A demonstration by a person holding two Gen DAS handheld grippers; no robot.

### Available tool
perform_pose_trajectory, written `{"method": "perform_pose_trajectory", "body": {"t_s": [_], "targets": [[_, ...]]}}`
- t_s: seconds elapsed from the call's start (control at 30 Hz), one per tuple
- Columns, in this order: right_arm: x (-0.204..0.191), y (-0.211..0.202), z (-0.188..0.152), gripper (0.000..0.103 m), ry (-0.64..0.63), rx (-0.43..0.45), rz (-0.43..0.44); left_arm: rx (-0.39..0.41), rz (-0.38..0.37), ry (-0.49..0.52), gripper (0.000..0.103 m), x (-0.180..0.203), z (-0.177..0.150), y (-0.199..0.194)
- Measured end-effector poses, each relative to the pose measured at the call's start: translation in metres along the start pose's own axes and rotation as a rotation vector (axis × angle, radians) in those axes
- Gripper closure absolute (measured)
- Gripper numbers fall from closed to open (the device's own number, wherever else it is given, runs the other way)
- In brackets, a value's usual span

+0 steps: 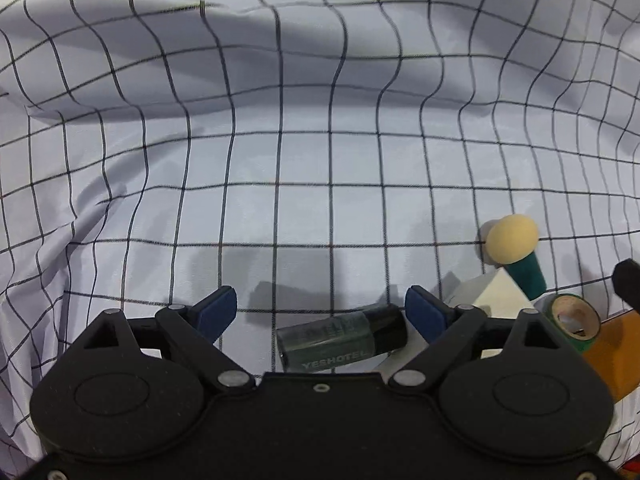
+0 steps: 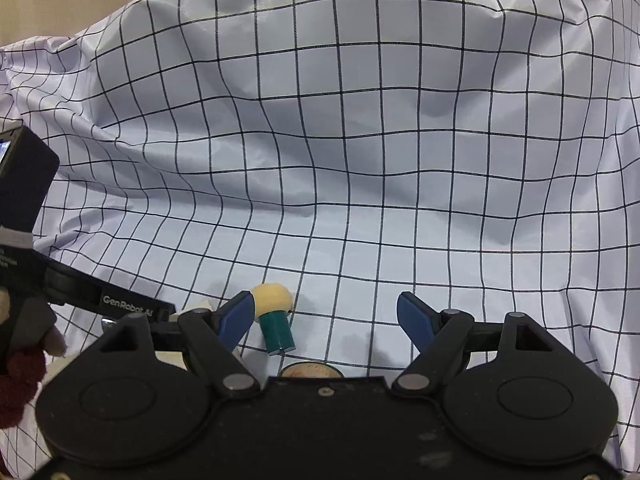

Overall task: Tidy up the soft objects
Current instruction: 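Move the left gripper to the dark green bottle while the right approaches the yellow-capped stick, then close the right gripper on the yellow-capped stick while the left closes on the bottle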

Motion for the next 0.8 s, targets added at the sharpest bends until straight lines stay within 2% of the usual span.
{"method": "perform_pose_trajectory", "body": {"t_s": [0.17, 0.27, 0.3, 0.37, 0.47, 0.67, 0.8], "targets": [[0.002, 0.003, 0.001, 0.025, 0.0, 0.0, -0.013, -0.026, -0.009, 0.001, 0.018, 0.0, 0.005, 0.004], [0.003, 0.004, 0.003, 0.025, -0.004, 0.002, -0.015, -0.052, -0.096, -0.04, 0.039, -0.001, 0.009, 0.01], [0.003, 0.004, 0.004, 0.025, -0.007, 0.002, -0.016, -0.057, -0.122, -0.061, 0.043, -0.003, 0.009, 0.011], [0.002, 0.005, 0.006, 0.025, -0.011, 0.005, -0.021, -0.042, -0.132, -0.082, 0.045, -0.007, 0.01, 0.011], [0.002, 0.01, 0.009, 0.025, -0.016, 0.002, -0.029, -0.012, -0.115, -0.085, 0.056, -0.012, 0.011, 0.008], [-0.002, 0.027, 0.011, 0.025, -0.014, -0.043, -0.016, 0.016, -0.084, -0.1, 0.057, -0.033, 0.022, 0.004], [-0.013, 0.042, 0.011, 0.025, -0.043, -0.086, 0.011, 0.013, -0.102, -0.105, 0.054, -0.033, 0.019, 0.002]]}}
Point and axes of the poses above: each gripper's, at about its wrist camera, not at the fingertips, and y roughly the way its jaws point, x to its right, z to its top, the point moved 7 cm from there along y, roughly the way its jaws point, and after that the axes turned 5 degrees about -x, right-handed, at the moved point
